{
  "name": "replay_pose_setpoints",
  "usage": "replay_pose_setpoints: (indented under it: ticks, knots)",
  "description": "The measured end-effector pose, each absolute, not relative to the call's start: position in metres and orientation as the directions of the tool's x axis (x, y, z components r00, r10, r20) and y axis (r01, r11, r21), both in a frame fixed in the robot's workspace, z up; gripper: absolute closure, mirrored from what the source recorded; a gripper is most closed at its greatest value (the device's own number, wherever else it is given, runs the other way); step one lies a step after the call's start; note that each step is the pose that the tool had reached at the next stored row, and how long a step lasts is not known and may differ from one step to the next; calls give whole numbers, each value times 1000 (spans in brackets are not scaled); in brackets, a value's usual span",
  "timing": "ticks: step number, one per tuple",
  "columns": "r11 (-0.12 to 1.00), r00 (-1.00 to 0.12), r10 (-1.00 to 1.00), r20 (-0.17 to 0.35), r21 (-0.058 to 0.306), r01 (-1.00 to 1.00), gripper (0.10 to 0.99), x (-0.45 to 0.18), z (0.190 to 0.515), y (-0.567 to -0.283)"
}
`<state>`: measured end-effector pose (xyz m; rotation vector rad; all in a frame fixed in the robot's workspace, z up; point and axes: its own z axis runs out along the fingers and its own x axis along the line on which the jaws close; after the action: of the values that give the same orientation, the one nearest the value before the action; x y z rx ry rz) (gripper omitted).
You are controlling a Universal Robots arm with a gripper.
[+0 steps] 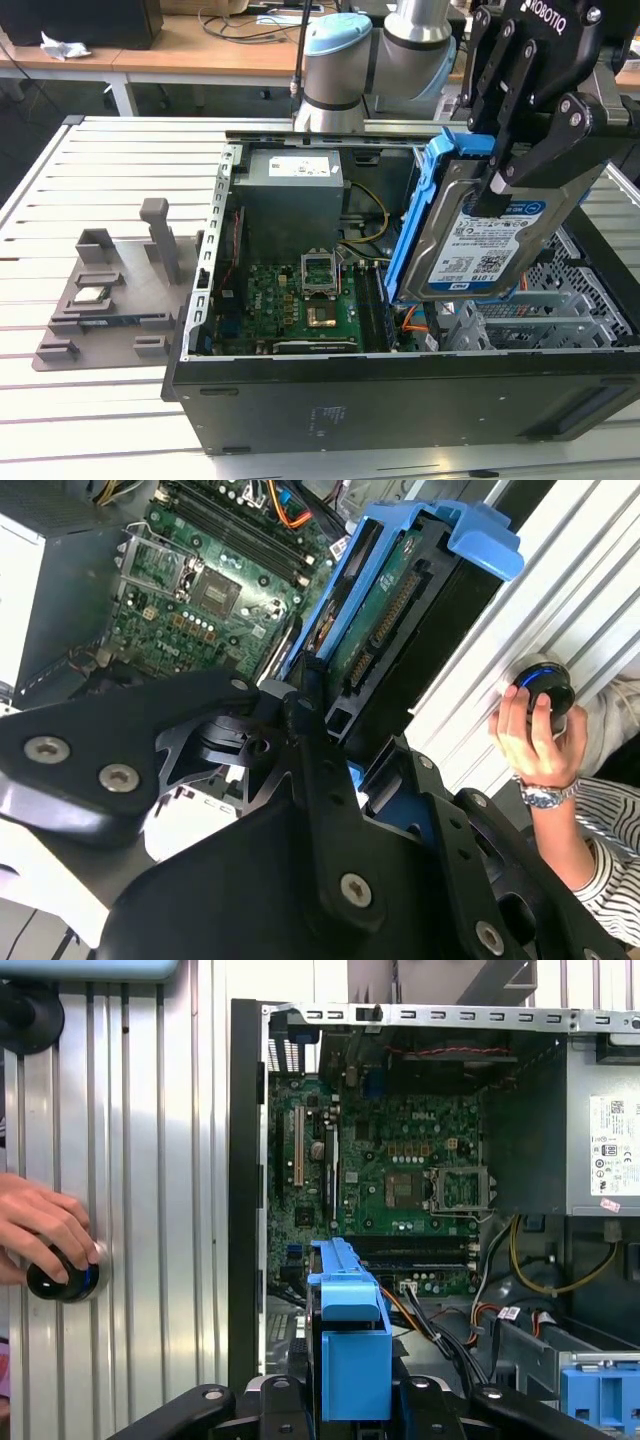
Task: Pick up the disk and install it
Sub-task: 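Pick up the disk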
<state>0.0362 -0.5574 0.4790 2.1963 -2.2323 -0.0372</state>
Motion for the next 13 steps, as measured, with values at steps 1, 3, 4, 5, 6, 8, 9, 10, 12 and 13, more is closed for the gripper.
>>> replay_pose_setpoints:
  ticks: [1, 3, 4, 5, 6, 8, 9, 10, 12, 13]
  knots:
    - [16, -16, -1000, -10, 24, -1000, 722, 39, 479, -557]
    - [16, -16, -1000, -10, 24, -1000, 722, 43, 479, -557]
    - [16, -16, -1000, -10, 24, -1000, 722, 45, 479, -557]
    - [16, -16, -1000, -10, 24, -1000, 722, 48, 479, -557]
    - [16, -16, -1000, -10, 24, -1000, 722, 52, 479, -557]
    - [16, -16, -1000, -10, 24, -1000, 722, 57, 479, -557]
    - [16, -16, -1000, -10, 24, -1000, 722, 60, 479, -557]
    - [16, -16, -1000, -10, 24, -1000, 722, 62, 479, -557]
    - [16, -16, -1000, -10, 24, -1000, 722, 71, 478, -557]
    - [16, -16, -1000, -10, 24, -1000, 722, 73, 478, -557]
